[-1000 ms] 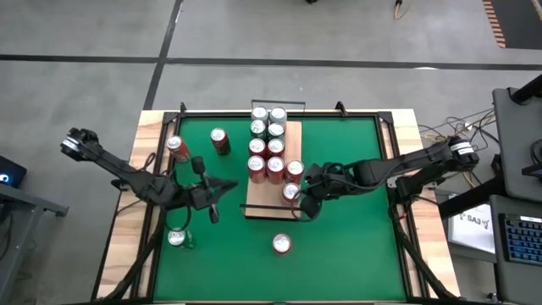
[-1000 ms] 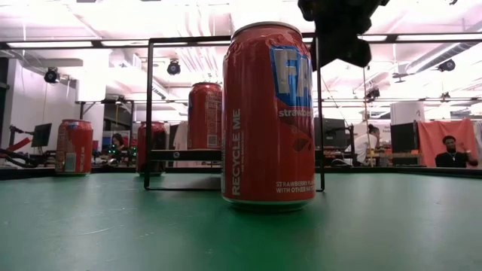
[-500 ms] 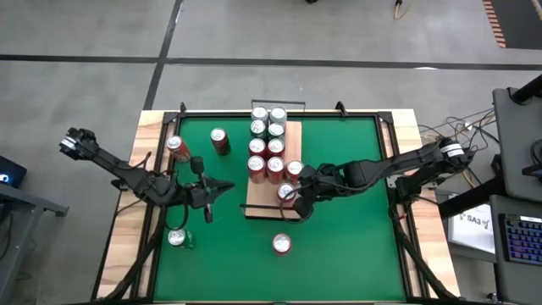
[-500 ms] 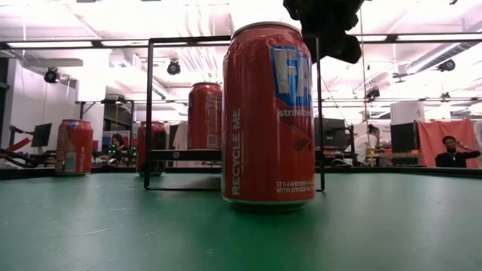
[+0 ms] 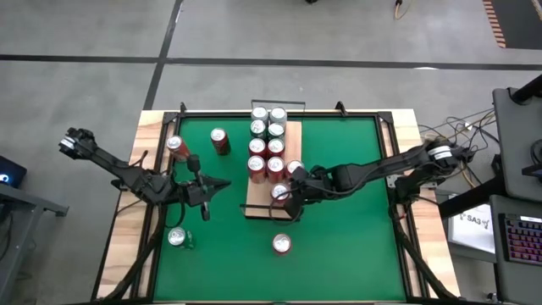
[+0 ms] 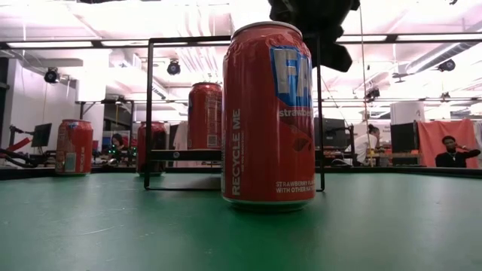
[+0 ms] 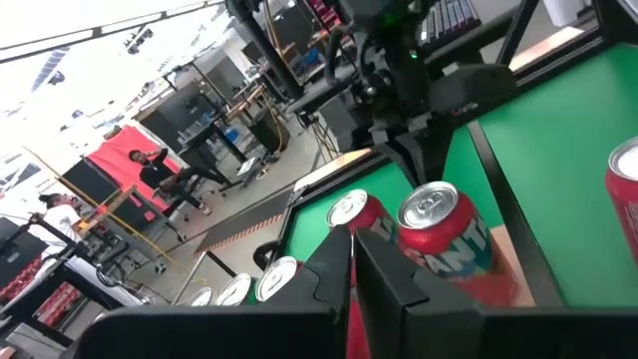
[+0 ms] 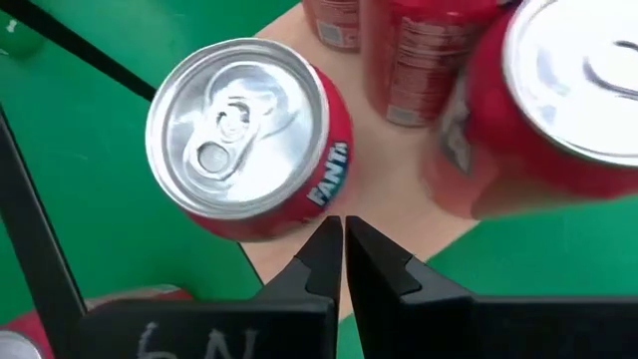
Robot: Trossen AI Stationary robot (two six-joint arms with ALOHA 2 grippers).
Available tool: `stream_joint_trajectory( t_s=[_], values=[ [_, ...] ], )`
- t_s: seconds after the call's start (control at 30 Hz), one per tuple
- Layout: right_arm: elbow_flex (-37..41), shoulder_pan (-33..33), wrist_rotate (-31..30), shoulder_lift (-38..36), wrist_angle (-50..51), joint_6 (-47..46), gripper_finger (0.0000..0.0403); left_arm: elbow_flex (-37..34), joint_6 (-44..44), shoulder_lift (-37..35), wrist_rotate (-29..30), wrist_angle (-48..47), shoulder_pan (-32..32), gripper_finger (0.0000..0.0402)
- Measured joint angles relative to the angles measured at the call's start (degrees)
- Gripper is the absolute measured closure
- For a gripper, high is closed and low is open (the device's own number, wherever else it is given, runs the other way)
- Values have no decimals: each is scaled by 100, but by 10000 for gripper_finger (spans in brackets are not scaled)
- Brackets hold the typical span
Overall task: Place canned beverage on shelf
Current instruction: Put the orange soda can on the shelf and aligned with the other orange soda can
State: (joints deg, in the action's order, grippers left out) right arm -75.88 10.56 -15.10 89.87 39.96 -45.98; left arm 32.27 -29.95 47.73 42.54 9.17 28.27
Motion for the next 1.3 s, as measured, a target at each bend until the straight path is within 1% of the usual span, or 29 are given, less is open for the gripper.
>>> stream_joint_trajectory(
  t_s=[0.33,0.7,0.87,1.1,1.2,1.3],
  values=[
    [-562,-77,-141,524,2,330,394,-72,0,-144,40,19,1,401],
    [-996,-161,-147,849,-13,616,394,-72,2,-161,40,21,0,401],
    [-1003,-161,-209,811,28,619,394,-72,2,-165,40,7,0,401],
    [-1001,-161,-766,407,-50,917,394,-72,4,-165,40,12,0,401],
    [-1001,-161,-812,357,-427,1305,394,-72,4,-165,40,9,0,401],
    [-1001,-161,-711,382,-1017,1809,394,-72,4,-161,40,13,0,401]
  ],
)
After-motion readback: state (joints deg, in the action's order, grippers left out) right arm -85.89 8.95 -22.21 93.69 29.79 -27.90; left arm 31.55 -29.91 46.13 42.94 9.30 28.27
